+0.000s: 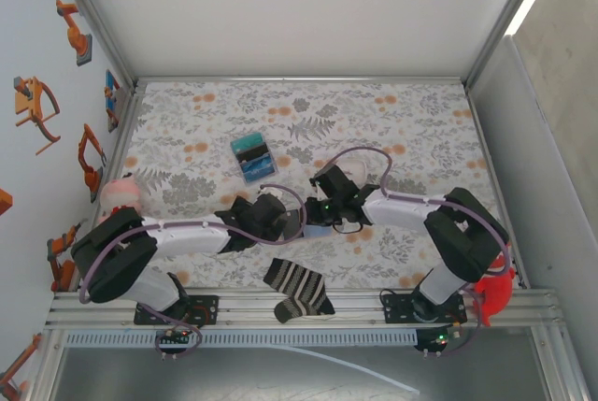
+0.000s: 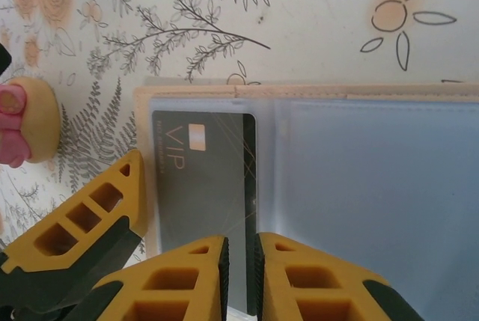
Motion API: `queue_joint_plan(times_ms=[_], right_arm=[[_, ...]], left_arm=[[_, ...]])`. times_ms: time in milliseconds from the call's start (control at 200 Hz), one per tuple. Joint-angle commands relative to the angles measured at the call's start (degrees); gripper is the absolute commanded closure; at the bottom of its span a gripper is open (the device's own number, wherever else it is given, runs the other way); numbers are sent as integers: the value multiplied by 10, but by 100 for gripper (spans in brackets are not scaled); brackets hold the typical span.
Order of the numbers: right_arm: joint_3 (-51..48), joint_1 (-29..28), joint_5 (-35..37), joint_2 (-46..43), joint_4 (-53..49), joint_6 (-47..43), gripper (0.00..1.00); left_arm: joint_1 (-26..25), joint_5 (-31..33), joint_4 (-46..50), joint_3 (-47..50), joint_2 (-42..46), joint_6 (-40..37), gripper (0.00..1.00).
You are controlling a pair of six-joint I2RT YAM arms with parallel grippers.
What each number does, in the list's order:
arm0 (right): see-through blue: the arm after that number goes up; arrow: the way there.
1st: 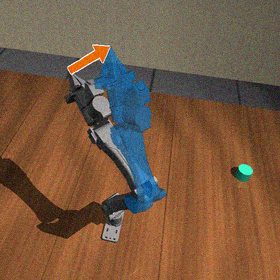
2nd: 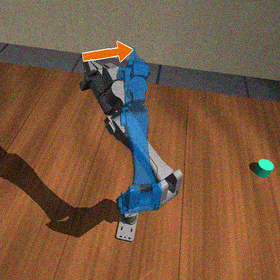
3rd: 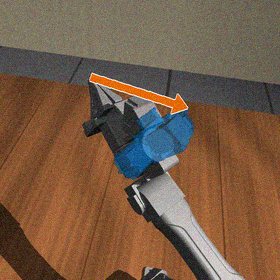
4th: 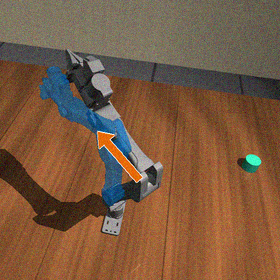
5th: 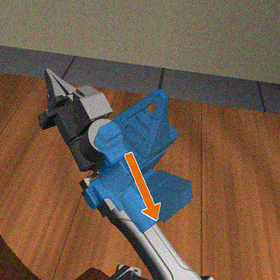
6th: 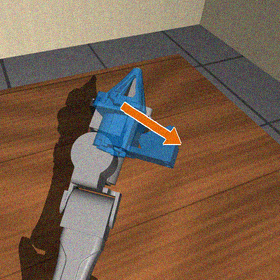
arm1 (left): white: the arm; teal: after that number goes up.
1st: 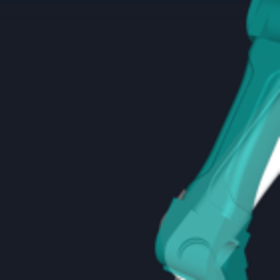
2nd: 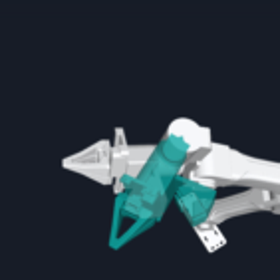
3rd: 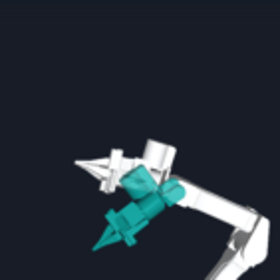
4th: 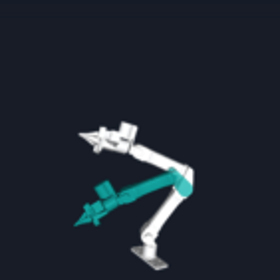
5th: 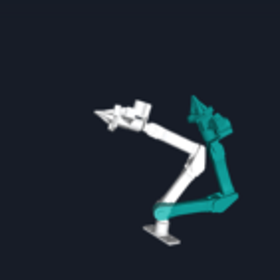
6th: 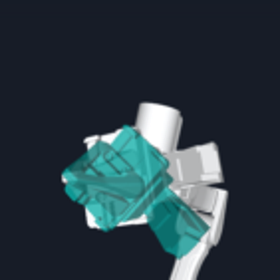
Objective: Take the credit cards out of the card holder
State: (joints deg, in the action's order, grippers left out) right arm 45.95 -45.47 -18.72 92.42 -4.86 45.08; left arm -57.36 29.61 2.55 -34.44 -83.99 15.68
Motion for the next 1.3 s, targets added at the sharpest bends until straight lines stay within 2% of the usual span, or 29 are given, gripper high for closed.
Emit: queue_joint_plan(times_ms=[0,701,1292], right_arm=[[20,-4,-15,11,7,10,83],[12,-7,-30,47,25,19,85],[-15,-7,-31,42,54,51,85]], left_arm=[[-4,-4,-2,-18,-8,6,3],[-12,18,54,-49,-47,-4,3],[-21,33,76,-51,-43,-1,3]])
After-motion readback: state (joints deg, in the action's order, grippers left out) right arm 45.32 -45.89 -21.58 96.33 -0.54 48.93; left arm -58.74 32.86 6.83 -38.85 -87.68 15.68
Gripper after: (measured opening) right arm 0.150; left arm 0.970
